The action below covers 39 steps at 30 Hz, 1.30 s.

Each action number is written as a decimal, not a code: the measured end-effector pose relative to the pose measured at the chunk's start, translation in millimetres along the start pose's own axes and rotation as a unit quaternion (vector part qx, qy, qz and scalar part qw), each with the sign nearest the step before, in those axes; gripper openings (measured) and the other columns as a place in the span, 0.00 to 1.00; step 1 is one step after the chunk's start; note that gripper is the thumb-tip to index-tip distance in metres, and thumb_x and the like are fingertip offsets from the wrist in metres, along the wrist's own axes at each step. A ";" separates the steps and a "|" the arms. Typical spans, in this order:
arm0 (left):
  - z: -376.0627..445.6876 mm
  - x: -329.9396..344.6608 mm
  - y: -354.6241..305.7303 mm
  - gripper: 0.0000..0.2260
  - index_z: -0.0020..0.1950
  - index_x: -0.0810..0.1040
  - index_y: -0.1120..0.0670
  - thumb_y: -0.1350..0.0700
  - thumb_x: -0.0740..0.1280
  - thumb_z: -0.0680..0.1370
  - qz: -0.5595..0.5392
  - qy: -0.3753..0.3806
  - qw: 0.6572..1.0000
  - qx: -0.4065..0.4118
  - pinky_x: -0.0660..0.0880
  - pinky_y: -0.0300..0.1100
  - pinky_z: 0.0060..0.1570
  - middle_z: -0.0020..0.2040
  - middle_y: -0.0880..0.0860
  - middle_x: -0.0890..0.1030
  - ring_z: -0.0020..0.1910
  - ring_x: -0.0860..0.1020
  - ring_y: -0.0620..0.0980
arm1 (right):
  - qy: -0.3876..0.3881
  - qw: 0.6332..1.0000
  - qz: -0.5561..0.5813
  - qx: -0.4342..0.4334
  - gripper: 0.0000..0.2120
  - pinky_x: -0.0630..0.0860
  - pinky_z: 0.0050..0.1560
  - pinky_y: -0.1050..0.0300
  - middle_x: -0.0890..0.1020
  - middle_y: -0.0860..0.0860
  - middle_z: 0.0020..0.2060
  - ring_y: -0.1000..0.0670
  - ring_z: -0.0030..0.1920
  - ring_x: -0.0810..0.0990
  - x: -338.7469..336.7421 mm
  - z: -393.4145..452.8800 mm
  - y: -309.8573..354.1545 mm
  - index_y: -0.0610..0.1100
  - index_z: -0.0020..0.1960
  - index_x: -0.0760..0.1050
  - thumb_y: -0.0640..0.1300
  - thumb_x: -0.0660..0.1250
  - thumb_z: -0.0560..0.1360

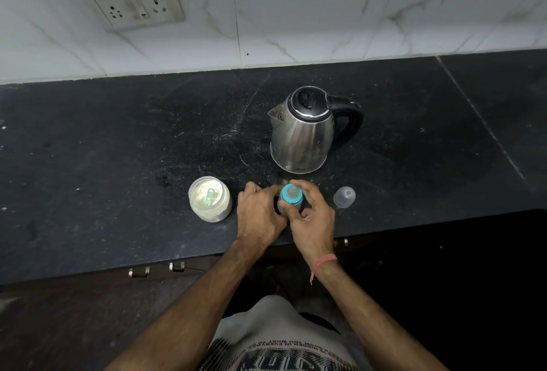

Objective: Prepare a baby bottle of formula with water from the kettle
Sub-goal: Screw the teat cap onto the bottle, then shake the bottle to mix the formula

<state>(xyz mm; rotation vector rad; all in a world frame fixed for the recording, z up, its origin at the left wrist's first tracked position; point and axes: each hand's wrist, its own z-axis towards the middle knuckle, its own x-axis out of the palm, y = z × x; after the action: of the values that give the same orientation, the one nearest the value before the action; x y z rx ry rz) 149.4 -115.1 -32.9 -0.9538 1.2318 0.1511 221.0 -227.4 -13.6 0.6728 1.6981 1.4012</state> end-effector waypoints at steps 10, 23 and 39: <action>3.6 -6.8 -6.1 0.37 0.77 0.80 0.42 0.36 0.85 0.71 0.010 0.054 0.996 -0.063 0.71 0.48 0.65 0.60 0.48 0.83 0.63 0.71 0.49 | 0.024 0.982 -0.185 -0.026 0.28 0.81 0.56 0.61 0.76 0.57 0.59 0.57 0.49 0.78 -83.0 39.8 -7.3 0.60 0.65 0.83 0.40 0.85 0.71; 2.3 -6.4 -5.0 0.37 0.78 0.80 0.41 0.35 0.84 0.71 0.007 0.056 0.997 -0.059 0.69 0.47 0.63 0.61 0.48 0.84 0.63 0.71 0.49 | -0.022 0.962 -0.267 -0.058 0.21 0.84 0.63 0.48 0.84 0.56 0.62 0.53 0.61 0.84 -102.4 58.9 -30.1 0.52 0.66 0.82 0.45 0.82 0.76; 1.7 5.5 2.2 0.17 0.65 0.86 0.46 0.45 0.74 0.77 0.004 0.011 1.000 -0.029 0.71 0.52 0.55 0.42 0.45 0.79 0.53 0.72 0.51 | 0.114 0.928 -0.245 -0.257 0.20 0.74 0.72 0.60 0.81 0.56 0.71 0.55 0.70 0.76 -35.6 23.0 13.0 0.52 0.73 0.80 0.49 0.77 0.81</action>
<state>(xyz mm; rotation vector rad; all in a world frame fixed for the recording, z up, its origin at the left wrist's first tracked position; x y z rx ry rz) 151.4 -114.6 -38.7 -1.0036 1.2578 0.1842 257.9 -241.0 6.8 -0.2057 1.4335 1.4946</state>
